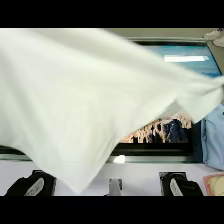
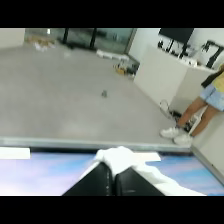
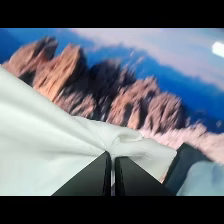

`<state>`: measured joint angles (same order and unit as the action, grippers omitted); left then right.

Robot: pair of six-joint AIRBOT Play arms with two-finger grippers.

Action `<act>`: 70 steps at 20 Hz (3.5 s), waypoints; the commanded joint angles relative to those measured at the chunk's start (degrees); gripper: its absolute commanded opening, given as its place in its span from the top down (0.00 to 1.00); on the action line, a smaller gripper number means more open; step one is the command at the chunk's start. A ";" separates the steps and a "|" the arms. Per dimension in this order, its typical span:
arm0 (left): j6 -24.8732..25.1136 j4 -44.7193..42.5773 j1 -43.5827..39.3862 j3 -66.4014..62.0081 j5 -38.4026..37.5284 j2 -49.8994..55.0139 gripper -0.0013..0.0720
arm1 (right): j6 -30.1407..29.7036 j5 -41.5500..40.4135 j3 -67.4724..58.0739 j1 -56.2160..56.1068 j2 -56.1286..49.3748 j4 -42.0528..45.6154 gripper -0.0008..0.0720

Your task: Fold the shirts.

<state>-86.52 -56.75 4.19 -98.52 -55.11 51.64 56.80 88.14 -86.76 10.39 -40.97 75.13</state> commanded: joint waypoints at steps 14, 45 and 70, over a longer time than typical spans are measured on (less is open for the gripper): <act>2.19 10.62 -11.04 24.33 -23.17 39.41 0.12 | 3.58 -7.52 48.98 0.04 -2.49 -6.25 0.95; 25.20 26.73 -20.24 45.11 5.68 -1.36 0.94 | -4.74 -21.44 10.62 0.04 -2.47 -2.84 0.95; 5.88 2.27 0.50 27.15 -1.84 8.04 0.93 | -4.44 -0.90 -24.98 0.02 -38.73 -0.96 0.95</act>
<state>-80.40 -53.84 4.62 -79.68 -57.14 53.93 50.63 83.11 -113.91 10.39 -68.79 77.54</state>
